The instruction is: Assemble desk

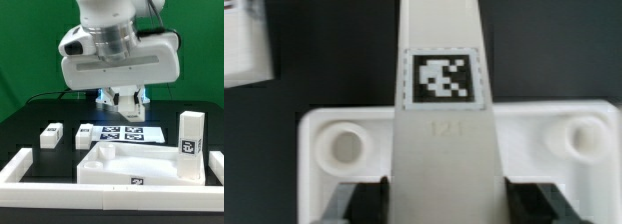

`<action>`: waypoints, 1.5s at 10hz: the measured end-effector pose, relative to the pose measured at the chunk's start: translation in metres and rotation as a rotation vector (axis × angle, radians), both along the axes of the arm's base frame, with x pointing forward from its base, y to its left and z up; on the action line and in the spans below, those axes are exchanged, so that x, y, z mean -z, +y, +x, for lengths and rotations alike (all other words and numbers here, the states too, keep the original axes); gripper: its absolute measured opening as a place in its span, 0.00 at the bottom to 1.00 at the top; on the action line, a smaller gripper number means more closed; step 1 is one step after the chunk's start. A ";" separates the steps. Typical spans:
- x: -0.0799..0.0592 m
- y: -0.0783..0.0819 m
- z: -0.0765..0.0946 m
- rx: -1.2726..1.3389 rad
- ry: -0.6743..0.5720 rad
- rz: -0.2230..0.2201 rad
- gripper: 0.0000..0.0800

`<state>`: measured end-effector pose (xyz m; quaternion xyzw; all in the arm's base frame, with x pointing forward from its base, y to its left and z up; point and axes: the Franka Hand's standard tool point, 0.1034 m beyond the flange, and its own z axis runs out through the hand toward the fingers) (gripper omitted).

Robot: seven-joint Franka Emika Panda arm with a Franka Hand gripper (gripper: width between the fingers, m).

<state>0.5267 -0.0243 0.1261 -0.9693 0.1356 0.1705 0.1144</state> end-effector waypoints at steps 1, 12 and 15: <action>-0.010 -0.010 0.023 0.061 -0.101 0.001 0.36; -0.050 -0.037 0.074 0.162 -0.853 -0.349 0.36; -0.044 -0.045 0.071 0.156 -1.008 -0.452 0.36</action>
Offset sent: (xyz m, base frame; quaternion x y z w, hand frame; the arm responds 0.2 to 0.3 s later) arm 0.0000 0.0000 0.0000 0.0000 0.1938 0.0000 0.9810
